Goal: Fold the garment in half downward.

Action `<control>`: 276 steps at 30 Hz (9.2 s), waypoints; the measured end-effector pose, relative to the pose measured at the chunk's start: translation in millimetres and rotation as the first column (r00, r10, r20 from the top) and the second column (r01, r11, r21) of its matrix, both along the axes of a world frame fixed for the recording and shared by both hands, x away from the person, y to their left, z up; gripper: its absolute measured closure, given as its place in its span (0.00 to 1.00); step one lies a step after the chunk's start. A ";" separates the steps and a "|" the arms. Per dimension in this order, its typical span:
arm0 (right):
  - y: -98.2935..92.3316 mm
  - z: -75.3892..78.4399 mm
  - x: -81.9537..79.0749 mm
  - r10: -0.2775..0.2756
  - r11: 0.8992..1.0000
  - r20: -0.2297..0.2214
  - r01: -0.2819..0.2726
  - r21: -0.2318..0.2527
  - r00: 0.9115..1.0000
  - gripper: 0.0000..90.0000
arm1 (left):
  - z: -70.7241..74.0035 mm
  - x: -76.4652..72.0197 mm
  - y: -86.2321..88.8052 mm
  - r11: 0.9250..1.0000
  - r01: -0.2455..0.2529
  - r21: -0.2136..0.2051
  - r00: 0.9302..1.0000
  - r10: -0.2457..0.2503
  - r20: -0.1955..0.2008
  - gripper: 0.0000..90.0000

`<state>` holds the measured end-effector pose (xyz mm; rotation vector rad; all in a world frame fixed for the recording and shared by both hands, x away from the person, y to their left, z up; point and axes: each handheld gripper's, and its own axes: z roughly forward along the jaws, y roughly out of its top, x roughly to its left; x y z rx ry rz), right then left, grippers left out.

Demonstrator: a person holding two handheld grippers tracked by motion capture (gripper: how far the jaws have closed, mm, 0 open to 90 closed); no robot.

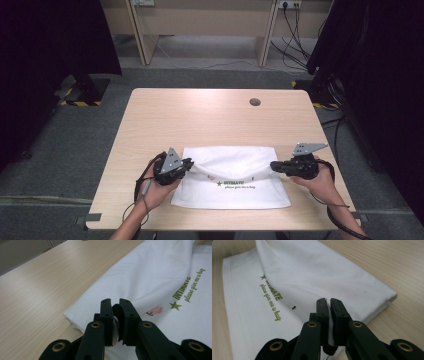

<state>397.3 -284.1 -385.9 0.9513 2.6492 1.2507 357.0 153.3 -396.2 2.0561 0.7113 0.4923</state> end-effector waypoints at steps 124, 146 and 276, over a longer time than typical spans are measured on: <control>-0.1 19.0 -72.3 0.119 0.992 0.050 -0.118 -0.033 0.992 0.96 | 4.9 -71.0 2.1 0.989 0.127 0.076 0.991 -0.130 0.043 0.90; 0.9 10.3 -78.1 0.142 0.988 0.018 -0.141 -0.059 0.990 0.95 | -4.6 -79.8 1.4 0.985 0.148 0.089 0.988 -0.151 0.022 0.90; 3.4 -17.5 -27.4 -0.054 0.986 -0.039 0.047 -0.157 0.998 0.74 | -28.4 6.7 -19.3 0.989 0.108 0.103 0.978 -0.087 -0.189 0.78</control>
